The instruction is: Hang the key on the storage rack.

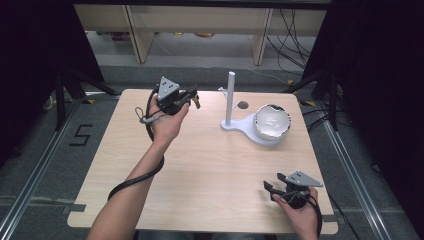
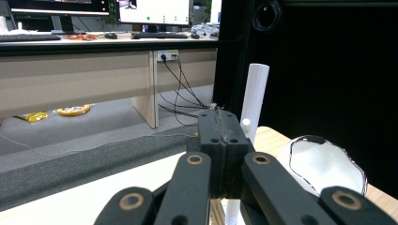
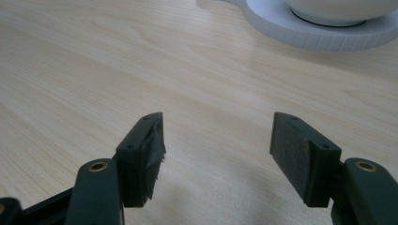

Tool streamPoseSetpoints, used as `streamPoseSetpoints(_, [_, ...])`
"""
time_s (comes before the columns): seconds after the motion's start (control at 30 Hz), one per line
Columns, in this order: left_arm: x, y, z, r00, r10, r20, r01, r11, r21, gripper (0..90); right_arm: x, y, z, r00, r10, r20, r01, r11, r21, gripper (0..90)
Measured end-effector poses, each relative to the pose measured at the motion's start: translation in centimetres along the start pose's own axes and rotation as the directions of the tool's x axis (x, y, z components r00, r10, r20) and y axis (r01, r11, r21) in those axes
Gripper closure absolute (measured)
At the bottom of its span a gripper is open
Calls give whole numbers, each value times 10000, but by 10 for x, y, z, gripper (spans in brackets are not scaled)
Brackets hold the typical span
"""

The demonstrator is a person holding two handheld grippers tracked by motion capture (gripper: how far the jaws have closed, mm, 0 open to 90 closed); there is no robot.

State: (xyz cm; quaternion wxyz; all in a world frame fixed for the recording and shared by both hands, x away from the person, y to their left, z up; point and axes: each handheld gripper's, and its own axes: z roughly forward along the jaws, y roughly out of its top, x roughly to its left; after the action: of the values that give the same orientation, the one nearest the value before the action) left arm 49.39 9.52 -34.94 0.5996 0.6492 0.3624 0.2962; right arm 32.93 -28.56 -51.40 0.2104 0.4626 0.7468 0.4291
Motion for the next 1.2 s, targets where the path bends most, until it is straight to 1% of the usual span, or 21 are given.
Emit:
streamPoseSetpoints(0.03, [-1,0,1,10000,-4,-5,4,10000,16,900,0,0,0,10000,-79,37,79,10000,-49,364])
streamPoseSetpoints(0.2, [-4,0,10,10000,-33,-4,33,9999,105,900,0,0,-1,10000,82,-25,-82,10000,16,363])
streamPoseSetpoints(0.23, [-4,0,12,10000,-96,-17,97,9999,108,900,0,0,0,10000,73,-21,-73,10000,20,363])
streamPoseSetpoints(0.33, [-5,0,14,9999,-113,-21,113,9999,127,900,0,0,0,10000,29,-22,-29,10000,-10,363])
streamPoseSetpoints(0.4, [-6,-1,18,9999,-150,15,150,9996,222,900,0,0,0,10000,12,-16,-12,10000,-4,364])
streamPoseSetpoints(0.47, [-7,-1,20,9998,-214,14,214,9996,196,900,0,0,0,10000,-2,-18,2,10000,1,364])
streamPoseSetpoints(0.5, [-7,-1,21,10000,-43,-17,44,9998,195,900,0,0,0,10000,-74,23,74,10000,-49,365])
streamPoseSetpoints(0.53, [-7,-1,21,10000,-43,-17,44,9998,195,900,0,0,0,10000,-74,23,74,10000,-49,365])
streamPoseSetpoints(0.57, [-9,0,22,10000,45,-42,-44,9997,221,900,1,0,-1,9999,144,-35,-144,9999,64,364])
streamPoseSetpoints(0.6, [-9,0,23,10000,-12,8,12,9998,215,900,1,0,-1,9999,139,-37,-139,9999,50,363])
streamPoseSetpoints(0.63, [-10,1,24,10000,-19,12,19,9998,193,900,3,0,-2,9990,450,-41,-449,9989,143,363])
streamPoseSetpoints(0.67, [-10,1,24,10000,-19,12,19,9998,193,900,3,0,-2,9990,450,-41,-449,9989,143,363])
streamPoseSetpoints(0.7, [-10,1,26,10000,24,21,-24,9998,209,900,0,0,-1,9999,90,-67,-90,10000,-21,364])
streamPoseSetpoints(0.77, [-11,2,27,10000,63,30,-63,9997,225,900,1,0,-1,9999,145,-35,-145,9999,53,364])
streamPoseSetpoints(1.0, [-14,2,34,10000,60,25,-61,9995,307,900,1,0,-1,9999,123,-32,-123,9999,72,364])
streamPoseSetpoints(1.03, [-14,2,36,10000,88,35,-89,9994,344,900,0,0,-1,10000,21,-12,-21,10000,-5,364])
streamPoseSetpoints(1.2, [-16,-3,43,10000,-10,16,9,9988,498,900,0,0,-1,10000,19,-18,-19,10000,8,364])
